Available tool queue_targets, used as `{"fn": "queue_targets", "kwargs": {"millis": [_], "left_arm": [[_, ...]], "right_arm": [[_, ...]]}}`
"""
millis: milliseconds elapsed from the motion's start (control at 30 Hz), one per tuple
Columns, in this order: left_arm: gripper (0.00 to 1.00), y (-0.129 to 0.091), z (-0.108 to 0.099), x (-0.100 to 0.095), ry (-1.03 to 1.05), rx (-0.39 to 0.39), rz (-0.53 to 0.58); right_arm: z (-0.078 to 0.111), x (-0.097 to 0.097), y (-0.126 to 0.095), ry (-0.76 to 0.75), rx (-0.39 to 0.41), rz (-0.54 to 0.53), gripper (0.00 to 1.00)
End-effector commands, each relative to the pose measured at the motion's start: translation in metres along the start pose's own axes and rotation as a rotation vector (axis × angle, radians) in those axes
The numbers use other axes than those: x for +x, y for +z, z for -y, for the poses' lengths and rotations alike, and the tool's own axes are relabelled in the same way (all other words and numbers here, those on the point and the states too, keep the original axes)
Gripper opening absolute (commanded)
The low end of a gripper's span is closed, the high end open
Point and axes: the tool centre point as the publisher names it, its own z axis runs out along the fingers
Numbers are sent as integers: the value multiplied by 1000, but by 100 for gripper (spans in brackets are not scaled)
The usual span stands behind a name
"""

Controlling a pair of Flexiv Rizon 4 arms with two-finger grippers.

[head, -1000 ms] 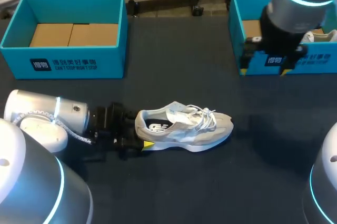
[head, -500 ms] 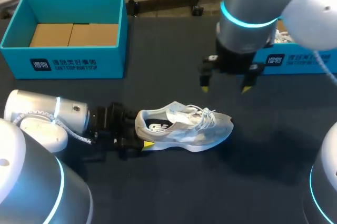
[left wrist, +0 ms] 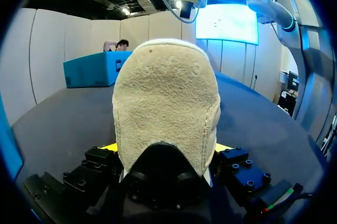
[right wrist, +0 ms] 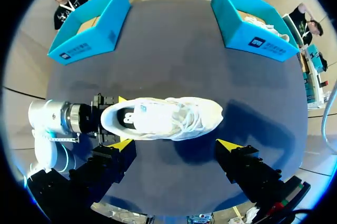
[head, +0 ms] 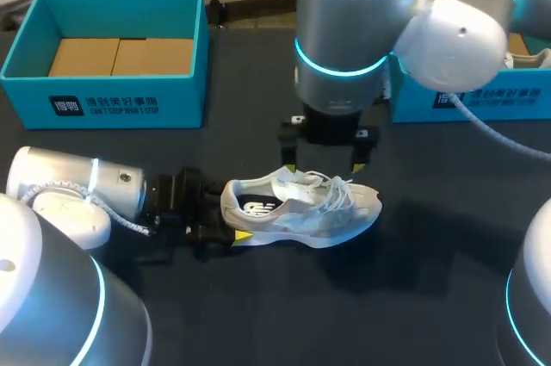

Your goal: Take the shoe out of the shoebox, open the shoe tongue, remove and reinsert the insole, then place the shoe into the shoebox

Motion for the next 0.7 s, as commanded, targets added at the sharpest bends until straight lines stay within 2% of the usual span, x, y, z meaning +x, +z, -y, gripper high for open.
{"fn": "queue_targets", "kwargs": {"millis": [33, 300, 500, 700], "left_arm": [[0, 0, -1, -1, 0, -4, -1], [0, 0, -1, -1, 0, -4, -1], [0, 0, -1, -1, 0, -4, -1], [0, 0, -1, -1, 0, -4, -1]], "right_arm": [[-1, 7, 1, 1, 3, 17, 100], [-1, 7, 1, 1, 3, 17, 100], [-15, 15, 24, -12, -76, 44, 100], [-18, 25, 35, -43, -69, 66, 100]]}}
